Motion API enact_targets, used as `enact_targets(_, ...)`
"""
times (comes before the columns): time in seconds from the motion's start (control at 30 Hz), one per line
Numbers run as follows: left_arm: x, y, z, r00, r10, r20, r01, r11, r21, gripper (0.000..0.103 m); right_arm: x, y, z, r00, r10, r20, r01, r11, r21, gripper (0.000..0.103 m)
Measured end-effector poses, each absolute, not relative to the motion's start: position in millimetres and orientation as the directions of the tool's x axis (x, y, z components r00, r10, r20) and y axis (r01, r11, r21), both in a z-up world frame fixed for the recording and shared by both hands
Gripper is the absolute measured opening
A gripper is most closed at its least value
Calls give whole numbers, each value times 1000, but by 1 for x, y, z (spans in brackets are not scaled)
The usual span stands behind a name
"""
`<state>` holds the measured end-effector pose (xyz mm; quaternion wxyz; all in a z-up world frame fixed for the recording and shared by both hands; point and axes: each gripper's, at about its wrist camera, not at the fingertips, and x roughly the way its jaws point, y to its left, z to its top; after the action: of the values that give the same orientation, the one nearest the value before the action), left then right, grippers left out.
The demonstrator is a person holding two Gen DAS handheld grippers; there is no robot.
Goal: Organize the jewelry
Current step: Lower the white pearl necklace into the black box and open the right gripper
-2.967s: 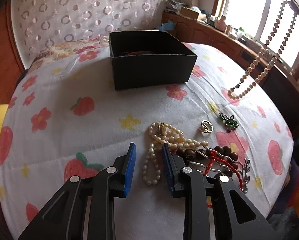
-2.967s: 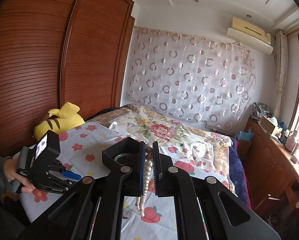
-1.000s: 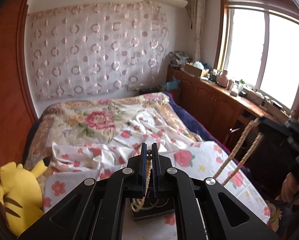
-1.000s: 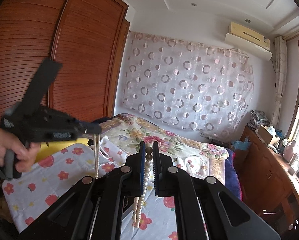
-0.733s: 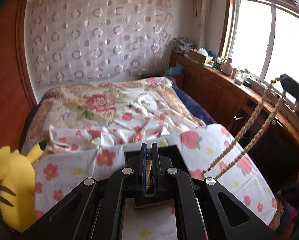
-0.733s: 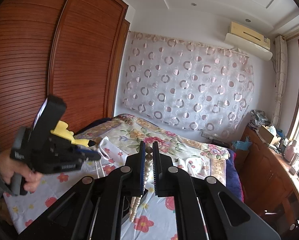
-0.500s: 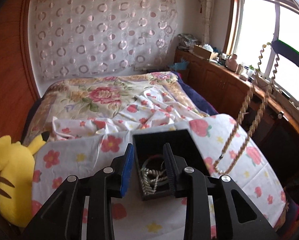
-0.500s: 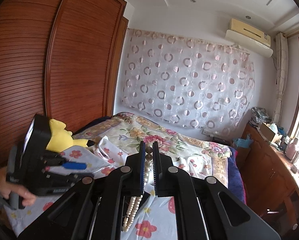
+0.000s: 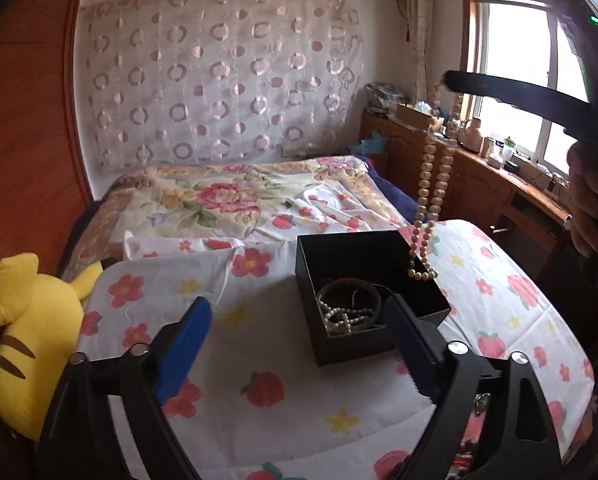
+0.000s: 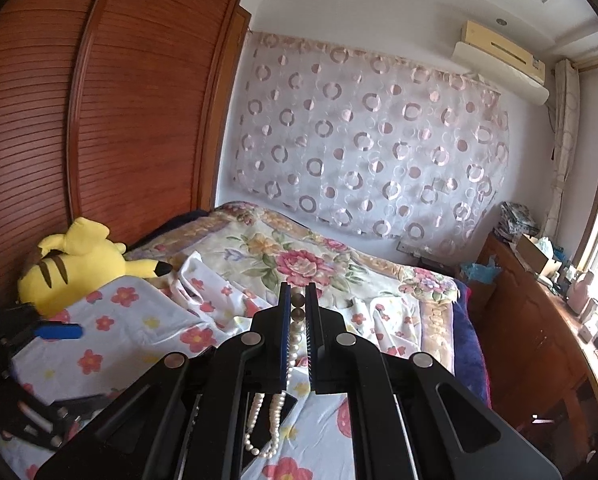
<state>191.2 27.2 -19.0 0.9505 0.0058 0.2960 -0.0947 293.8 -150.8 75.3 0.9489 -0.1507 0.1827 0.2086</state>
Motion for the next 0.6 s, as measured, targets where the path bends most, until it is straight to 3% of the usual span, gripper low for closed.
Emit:
enact_targets(0.2, 174, 25, -19, 822, -189, -537, 208, 978, -25, 95, 294, -143, 87, 863, 336, -379, -438, 870, -226, 8)
enact_targets(0.43, 167, 22, -19, 825, -197, -529, 222, 975, -17, 95, 289, -136, 108, 883, 320, -343, -417, 870, -262, 8)
enact_targets(0.6, 162, 23, -22, 824, -199, -530, 226, 974, -15, 95, 292, -130, 100, 879, 302, -368, -414, 867, -276, 8)
